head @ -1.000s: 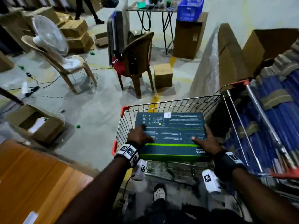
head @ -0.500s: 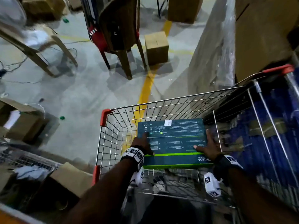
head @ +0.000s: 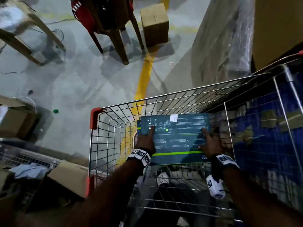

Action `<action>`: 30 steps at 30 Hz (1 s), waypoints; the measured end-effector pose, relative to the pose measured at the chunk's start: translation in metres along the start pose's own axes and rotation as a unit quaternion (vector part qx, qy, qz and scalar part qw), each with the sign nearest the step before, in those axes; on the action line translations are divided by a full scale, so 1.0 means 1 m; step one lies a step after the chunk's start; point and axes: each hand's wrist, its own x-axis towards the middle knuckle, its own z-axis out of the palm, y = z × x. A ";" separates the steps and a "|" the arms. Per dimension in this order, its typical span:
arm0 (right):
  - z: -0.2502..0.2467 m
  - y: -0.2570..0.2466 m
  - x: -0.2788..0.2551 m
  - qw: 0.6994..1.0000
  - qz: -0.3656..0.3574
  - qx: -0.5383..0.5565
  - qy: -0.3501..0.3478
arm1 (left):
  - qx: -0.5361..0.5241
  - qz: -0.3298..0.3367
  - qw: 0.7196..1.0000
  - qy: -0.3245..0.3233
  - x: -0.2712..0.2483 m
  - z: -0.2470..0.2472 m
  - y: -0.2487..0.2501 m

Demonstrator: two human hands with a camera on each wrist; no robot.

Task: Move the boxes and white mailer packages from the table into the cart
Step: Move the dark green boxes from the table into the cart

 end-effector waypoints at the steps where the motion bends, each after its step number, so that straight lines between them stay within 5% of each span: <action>1: 0.000 -0.004 -0.001 1.000 0.007 -0.014 0.003 | 0.006 -0.001 1.000 -0.006 0.002 -0.001 -0.001; 9: -0.019 -0.031 -0.014 0.996 -0.028 -0.088 -0.018 | 0.021 -0.012 0.999 -0.035 0.000 -0.008 0.006; 18: -0.057 -0.080 -0.071 0.985 -0.111 -0.134 -0.014 | 0.042 0.041 0.998 0.026 -0.046 -0.031 0.030; 30: -0.090 -0.099 -0.236 0.961 -0.241 -0.130 0.042 | -0.085 0.128 0.977 0.148 -0.218 -0.039 0.039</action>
